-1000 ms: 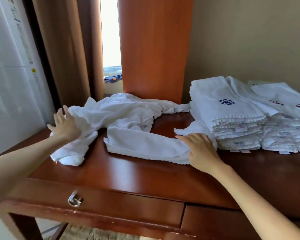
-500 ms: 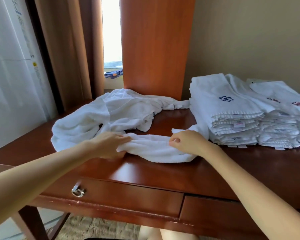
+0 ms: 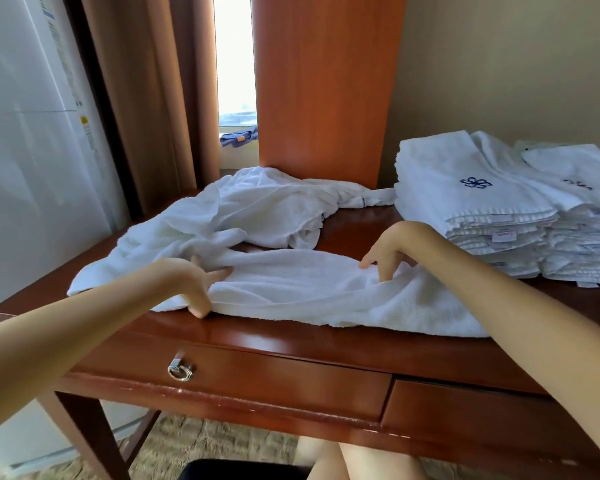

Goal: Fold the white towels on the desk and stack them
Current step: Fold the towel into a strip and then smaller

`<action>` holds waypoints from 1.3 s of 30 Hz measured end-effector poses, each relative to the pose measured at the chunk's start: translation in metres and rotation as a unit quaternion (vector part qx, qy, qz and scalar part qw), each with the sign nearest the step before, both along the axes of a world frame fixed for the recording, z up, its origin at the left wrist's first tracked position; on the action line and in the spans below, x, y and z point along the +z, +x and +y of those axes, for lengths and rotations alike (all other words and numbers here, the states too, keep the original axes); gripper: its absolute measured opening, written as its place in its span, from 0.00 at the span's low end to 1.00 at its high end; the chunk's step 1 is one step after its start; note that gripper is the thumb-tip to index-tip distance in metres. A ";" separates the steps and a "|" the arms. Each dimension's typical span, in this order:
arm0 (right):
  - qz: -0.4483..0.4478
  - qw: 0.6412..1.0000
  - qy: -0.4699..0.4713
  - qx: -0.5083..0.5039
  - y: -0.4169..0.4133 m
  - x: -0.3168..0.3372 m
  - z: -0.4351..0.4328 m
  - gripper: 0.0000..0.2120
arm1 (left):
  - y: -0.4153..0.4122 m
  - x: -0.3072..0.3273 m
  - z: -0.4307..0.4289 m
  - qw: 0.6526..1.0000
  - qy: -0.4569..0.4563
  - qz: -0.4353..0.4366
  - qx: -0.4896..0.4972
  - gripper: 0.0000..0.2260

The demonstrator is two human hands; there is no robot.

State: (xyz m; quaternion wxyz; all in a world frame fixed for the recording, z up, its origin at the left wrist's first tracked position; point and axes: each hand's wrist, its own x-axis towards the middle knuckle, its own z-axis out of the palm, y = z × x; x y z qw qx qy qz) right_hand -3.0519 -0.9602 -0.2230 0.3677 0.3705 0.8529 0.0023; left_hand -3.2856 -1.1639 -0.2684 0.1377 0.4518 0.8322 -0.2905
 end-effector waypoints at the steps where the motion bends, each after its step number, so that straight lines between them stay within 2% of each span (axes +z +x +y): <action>1: 0.014 1.000 -0.014 0.000 0.004 -0.001 0.003 0.34 | 0.000 -0.002 -0.004 1.000 0.010 0.001 -0.010 0.43; 3: 0.077 0.997 -0.012 0.021 0.014 -0.005 0.010 0.33 | 0.001 -0.008 -0.010 0.999 0.034 0.009 -0.041 0.42; 5: 0.150 0.986 0.056 0.055 0.017 -0.006 0.017 0.28 | 0.004 -0.013 -0.015 0.997 0.051 0.013 -0.063 0.41; 7: 0.254 0.944 0.204 0.055 0.016 -0.006 0.025 0.22 | 0.007 -0.016 -0.021 0.994 0.080 0.019 -0.077 0.44; 8: 0.318 0.912 0.254 0.044 0.017 -0.007 0.028 0.25 | 0.008 -0.019 -0.025 0.991 0.099 0.021 -0.092 0.46; 9: 0.369 0.890 0.262 0.043 0.019 -0.007 0.030 0.30 | 0.009 -0.020 -0.027 0.985 0.118 0.018 -0.122 0.49; 11: 0.398 0.899 0.167 0.072 0.027 -0.008 0.029 0.37 | 0.013 -0.018 -0.030 0.964 0.165 -0.016 -0.206 0.52; 13: 0.344 0.932 0.042 0.106 0.041 -0.009 0.023 0.34 | 0.024 -0.018 -0.025 0.932 0.228 -0.075 -0.272 0.49; 14: 0.293 0.949 0.011 0.112 0.049 -0.011 0.021 0.31 | 0.034 -0.020 -0.018 0.916 0.261 -0.100 -0.287 0.46; 16: 0.208 0.970 0.029 0.120 0.062 -0.018 0.017 0.32 | 0.058 -0.025 0.000 0.899 0.311 -0.105 -0.290 0.42; 19: 0.190 0.970 0.102 0.112 0.081 -0.028 0.014 0.37 | 0.092 -0.031 0.030 0.879 0.381 -0.083 -0.274 0.37; 21: 0.188 0.973 0.106 0.086 0.093 -0.033 0.012 0.43 | 0.112 -0.032 0.043 0.864 0.413 -0.104 -0.269 0.28; 23: 0.199 0.979 0.014 0.031 0.108 -0.036 0.010 0.46 | 0.130 -0.033 0.046 0.844 0.425 -0.139 -0.296 0.19; 25: 0.236 0.963 -0.123 -0.048 0.126 -0.038 0.006 0.44 | 0.145 -0.037 0.043 0.820 0.426 -0.170 -0.343 0.18; 26: 0.257 0.954 -0.145 -0.062 0.134 -0.038 0.004 0.41 | 0.152 -0.040 0.041 0.811 0.419 -0.185 -0.364 0.19; 30: 0.311 0.949 -0.029 0.033 0.167 -0.040 0.002 0.21 | 0.174 -0.050 0.034 0.801 0.393 -0.210 -0.399 0.25; 32: 0.313 0.947 -0.017 0.068 0.178 -0.045 -0.006 0.20 | 0.182 -0.050 0.035 0.788 0.441 -0.173 -0.393 0.26; 34: 0.307 0.948 -0.058 0.066 0.184 -0.046 -0.018 0.25 | 0.189 -0.045 0.038 0.777 0.473 -0.127 -0.397 0.26; 36: 0.310 0.941 -0.137 0.009 0.188 -0.036 -0.024 0.29 | 0.193 -0.039 0.043 0.795 0.429 -0.142 -0.404 0.21; 37: 0.322 0.932 -0.163 -0.027 0.188 -0.030 -0.026 0.27 | 0.196 -0.037 0.045 0.808 0.395 -0.167 -0.404 0.20; 39: 0.403 0.901 -0.145 -0.063 0.184 -0.027 -0.017 0.21 | 0.203 -0.035 0.047 0.822 0.356 -0.193 -0.400 0.18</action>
